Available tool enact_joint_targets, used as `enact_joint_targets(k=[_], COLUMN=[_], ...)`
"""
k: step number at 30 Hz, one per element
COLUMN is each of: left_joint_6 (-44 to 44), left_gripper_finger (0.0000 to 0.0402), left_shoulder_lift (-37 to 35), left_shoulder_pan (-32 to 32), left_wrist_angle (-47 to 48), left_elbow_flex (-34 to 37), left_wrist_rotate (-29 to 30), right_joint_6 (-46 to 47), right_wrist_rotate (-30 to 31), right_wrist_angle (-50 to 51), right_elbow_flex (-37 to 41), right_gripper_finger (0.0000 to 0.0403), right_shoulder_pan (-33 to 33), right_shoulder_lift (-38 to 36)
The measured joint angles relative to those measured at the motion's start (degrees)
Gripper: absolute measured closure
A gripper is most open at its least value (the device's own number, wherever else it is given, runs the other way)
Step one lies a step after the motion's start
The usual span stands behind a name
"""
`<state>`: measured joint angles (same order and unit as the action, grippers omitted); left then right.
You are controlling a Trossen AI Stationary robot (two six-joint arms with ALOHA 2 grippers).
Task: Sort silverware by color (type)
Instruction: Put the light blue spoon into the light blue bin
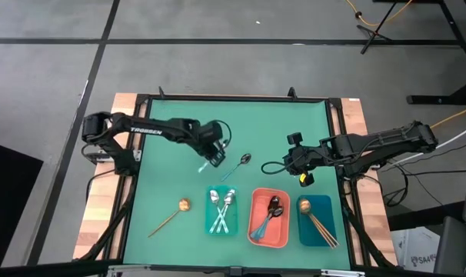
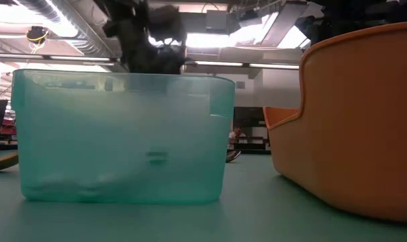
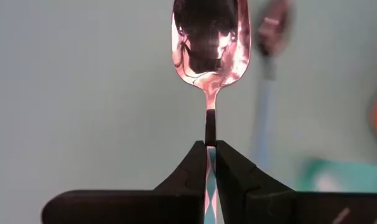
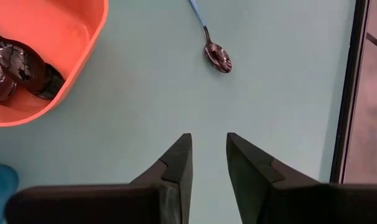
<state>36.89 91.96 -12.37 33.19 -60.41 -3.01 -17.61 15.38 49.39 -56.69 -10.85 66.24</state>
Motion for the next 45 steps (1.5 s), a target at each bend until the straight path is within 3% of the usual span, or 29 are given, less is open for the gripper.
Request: enact_joint_targets(k=[13,23,33,45], left_joint_6=[22.4,39.6,48.2,48.5], left_gripper_finger=[0.0392,0.0392,0.0392,0.0392], left_shoulder_lift=[0.0,0.0,0.1,5.4], left_shoulder_pan=[18.7,30.7,36.6,37.7], left_wrist_angle=[-6.0,-12.5,-14.1,-16.7], left_elbow_flex=[-2.4,-2.4,-2.4,-2.4], left_wrist_rotate=[1.1,10.8,16.3,18.6], right_joint_6=[0.0,0.0,0.0,-0.1], right_wrist_rotate=[0.0,0.0,0.0,0.0], right_wrist_angle=[0.0,0.0,0.0,0.0], right_elbow_flex=[0.0,0.0,0.0,0.0], right_gripper_finger=[0.0315,0.0315,0.0315,0.0315], right_shoulder_pan=[0.0,0.0,0.0,0.0], right_shoulder_lift=[0.0,0.0,0.0,0.0])
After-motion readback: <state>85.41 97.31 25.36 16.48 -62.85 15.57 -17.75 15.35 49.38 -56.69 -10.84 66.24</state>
